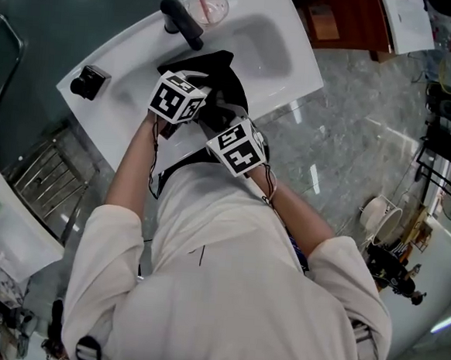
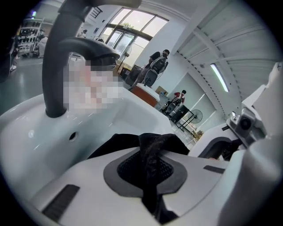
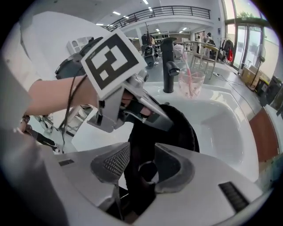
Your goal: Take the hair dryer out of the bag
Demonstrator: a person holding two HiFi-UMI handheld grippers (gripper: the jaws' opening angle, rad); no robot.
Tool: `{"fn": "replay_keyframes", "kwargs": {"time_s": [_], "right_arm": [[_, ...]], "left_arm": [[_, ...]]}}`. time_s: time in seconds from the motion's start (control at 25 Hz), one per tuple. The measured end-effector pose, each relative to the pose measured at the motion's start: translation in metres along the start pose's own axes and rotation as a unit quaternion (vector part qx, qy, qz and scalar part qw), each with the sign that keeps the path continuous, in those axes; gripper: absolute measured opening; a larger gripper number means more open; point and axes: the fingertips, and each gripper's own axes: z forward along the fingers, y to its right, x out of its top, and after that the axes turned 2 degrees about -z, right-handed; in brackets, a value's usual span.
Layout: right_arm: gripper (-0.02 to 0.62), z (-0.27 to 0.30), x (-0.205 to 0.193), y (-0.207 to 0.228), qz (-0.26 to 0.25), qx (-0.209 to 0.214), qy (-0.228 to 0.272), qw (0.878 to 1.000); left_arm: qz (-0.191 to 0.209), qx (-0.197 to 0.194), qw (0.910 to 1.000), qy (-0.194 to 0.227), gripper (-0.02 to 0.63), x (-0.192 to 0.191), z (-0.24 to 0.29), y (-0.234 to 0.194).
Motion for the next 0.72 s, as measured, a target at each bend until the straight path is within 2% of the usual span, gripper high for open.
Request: {"fn": "replay_keyframes", "kwargs": {"time_s": [0.16, 0.32, 0.56, 0.72], "right_arm": [[0.166, 0.026, -0.022, 0.031, 0.011, -0.028, -0.031, 0.999], [0.145, 0.033, -0.033, 0.05, -0.015, -0.061, -0.048, 0.997], [0.242, 0.039, -0.036, 0.056, -0.041, -0.061, -0.073, 0.995], [0.267, 0.049, -0.039, 0.055, -0.04, -0.049, -0.098, 0.993]], "left_arm": [[0.003, -0.004, 1.0, -0.003, 0.032, 0.0, 0.0, 0.0], [0.018, -0.007, 0.9997, -0.014, 0.032, -0.005, 0.004, 0.007], [-0.006, -0.025, 0.9996, -0.008, 0.033, -0.008, 0.009, 0.014], [-0.011, -0.022, 0.9996, -0.011, 0.032, -0.008, 0.013, 0.008]]}}
